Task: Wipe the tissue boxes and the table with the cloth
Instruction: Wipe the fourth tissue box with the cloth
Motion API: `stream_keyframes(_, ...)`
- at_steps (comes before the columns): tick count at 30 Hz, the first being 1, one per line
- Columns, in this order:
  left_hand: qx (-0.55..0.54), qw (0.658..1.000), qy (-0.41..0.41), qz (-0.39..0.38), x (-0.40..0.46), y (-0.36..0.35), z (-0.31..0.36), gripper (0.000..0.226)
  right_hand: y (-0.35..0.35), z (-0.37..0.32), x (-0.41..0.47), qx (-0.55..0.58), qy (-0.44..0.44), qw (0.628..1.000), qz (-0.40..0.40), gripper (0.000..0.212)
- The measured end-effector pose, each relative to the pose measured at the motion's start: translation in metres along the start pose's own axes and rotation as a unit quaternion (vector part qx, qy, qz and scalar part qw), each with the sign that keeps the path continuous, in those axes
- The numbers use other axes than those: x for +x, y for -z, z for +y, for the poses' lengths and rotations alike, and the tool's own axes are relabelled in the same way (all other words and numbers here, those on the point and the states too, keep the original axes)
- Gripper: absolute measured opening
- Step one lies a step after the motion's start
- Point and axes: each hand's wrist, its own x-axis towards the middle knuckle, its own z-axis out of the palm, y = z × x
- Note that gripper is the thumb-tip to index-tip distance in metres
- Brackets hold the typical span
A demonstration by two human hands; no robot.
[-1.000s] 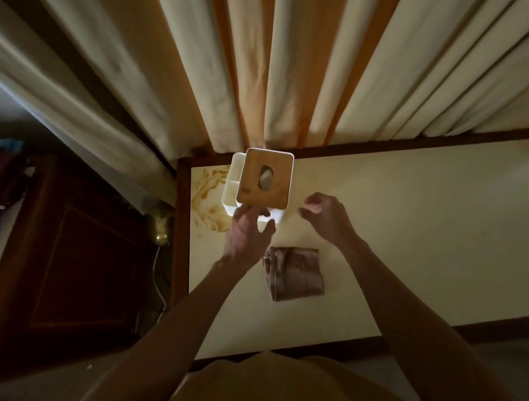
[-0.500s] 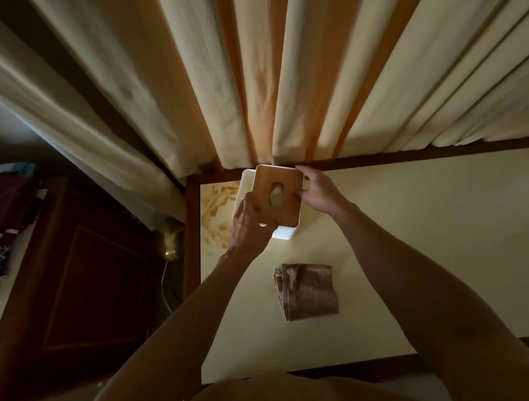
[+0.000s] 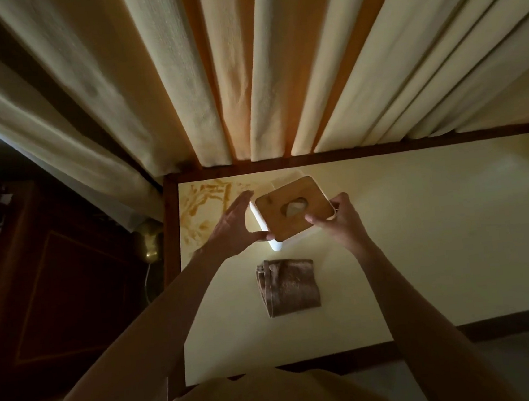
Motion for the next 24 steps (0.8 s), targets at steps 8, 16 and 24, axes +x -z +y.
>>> stream_keyframes(8,-0.091,0.996,0.004,-0.02,-0.043,-0.03,-0.004,0.108,0.011,0.036,-0.017,0.038,0.081,0.983,-0.16,0.066)
stream_keyframes(16,-0.144,0.987,0.056,-0.051,-0.015,-0.023,-0.009,0.072,-0.019,0.018,-0.011,0.071,0.109,0.99,-0.05,0.05)
stream_keyframes(24,-0.113,0.991,0.074,-0.019,0.064,0.027,0.051,0.062,0.0,-0.027,0.018,0.112,0.02,0.99,0.084,0.045)
